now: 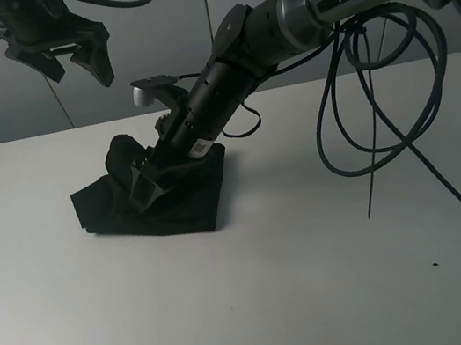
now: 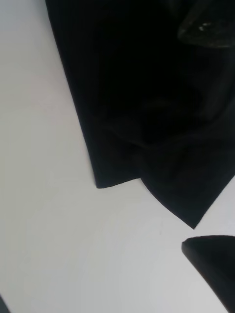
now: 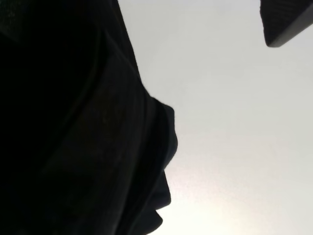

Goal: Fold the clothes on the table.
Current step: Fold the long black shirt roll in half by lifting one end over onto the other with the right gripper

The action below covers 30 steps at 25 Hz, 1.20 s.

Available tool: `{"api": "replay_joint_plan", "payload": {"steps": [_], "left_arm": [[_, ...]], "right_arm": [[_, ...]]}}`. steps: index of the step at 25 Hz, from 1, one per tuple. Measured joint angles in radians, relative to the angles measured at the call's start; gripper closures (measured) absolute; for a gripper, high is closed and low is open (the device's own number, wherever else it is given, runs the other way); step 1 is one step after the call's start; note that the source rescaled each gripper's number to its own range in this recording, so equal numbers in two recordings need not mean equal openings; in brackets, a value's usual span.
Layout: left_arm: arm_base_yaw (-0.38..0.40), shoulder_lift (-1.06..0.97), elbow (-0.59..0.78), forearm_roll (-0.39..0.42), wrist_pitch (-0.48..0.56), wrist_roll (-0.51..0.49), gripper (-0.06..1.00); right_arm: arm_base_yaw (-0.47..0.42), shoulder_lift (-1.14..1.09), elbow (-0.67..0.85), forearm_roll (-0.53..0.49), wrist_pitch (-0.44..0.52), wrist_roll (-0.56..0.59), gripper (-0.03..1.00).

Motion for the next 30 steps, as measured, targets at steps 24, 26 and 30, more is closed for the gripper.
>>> {"api": "replay_joint_plan", "payload": {"steps": [24, 26, 30], "left_arm": [[0.084, -0.216, 0.202, 0.02, -0.071, 0.003, -0.05], [0.084, -0.216, 0.202, 0.02, -0.071, 0.004, -0.05], [0.084, -0.216, 0.202, 0.027, -0.071, 0.006, -0.05]], "right_arm": [[0.121, 0.053, -0.122, 0.414, -0.214, -0.258, -0.03], [0.121, 0.053, -0.124, 0.385, -0.205, -0.246, -0.03], [0.111, 0.031, -0.124, 0.227, -0.196, -0.147, -0.03]]}}
